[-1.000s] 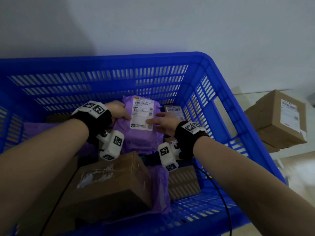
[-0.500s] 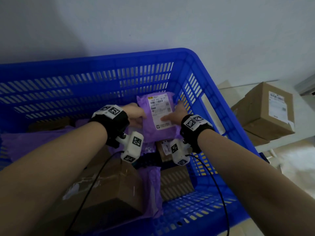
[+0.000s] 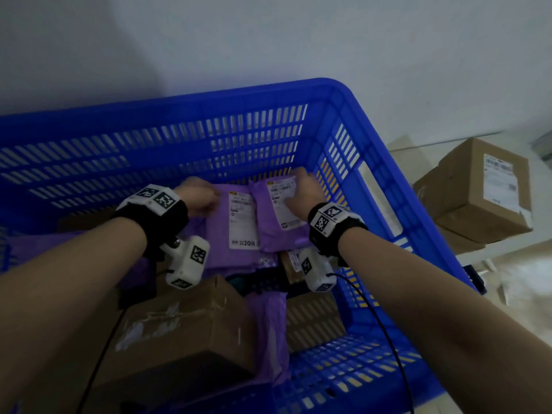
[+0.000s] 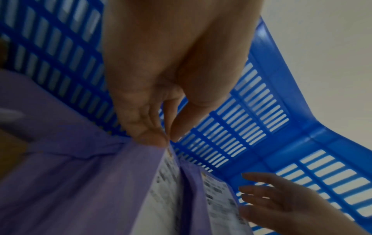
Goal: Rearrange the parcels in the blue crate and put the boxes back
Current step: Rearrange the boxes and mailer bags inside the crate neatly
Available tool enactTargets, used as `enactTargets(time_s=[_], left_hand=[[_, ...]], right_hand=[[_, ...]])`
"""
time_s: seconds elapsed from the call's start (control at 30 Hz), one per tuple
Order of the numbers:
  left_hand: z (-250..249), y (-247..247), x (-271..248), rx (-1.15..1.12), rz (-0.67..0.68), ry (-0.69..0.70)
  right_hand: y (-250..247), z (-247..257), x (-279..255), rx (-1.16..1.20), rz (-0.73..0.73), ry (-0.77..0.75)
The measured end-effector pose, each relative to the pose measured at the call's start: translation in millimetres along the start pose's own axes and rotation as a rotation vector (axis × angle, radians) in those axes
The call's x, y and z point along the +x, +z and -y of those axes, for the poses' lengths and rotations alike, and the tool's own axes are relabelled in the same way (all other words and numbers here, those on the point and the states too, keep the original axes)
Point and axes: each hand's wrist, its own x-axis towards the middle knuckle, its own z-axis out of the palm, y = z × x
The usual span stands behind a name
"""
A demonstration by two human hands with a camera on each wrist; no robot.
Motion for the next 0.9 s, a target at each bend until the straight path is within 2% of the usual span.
enactTargets(time_s=[0.1, 0.2, 0.33, 0.57, 0.73, 0.9], left_hand=[[16, -13, -3, 0.166, -0.092, -0.018], [28, -13, -3, 0.155, -0.021, -0.074], [29, -5, -6, 0.041, 0.065, -0.115], [33, 0, -6, 0.056, 0.038, -0.071], [37, -17, -9, 0.036, -0.025, -0.008], [42, -44, -12, -0.004, -0.058, 0.047]], right_hand=[[18, 20, -6, 0.145, 0.222, -0.056], [38, 28, -14, 0.077, 0.385, -0.087], [49, 27, -19, 0.042, 0.388, -0.117], [46, 31, -24, -0.055, 0.452, -0.101], [45, 39, -25, -0.113, 0.479, -0.097], [45, 44, -28, -0.024, 0.455, -0.092]])
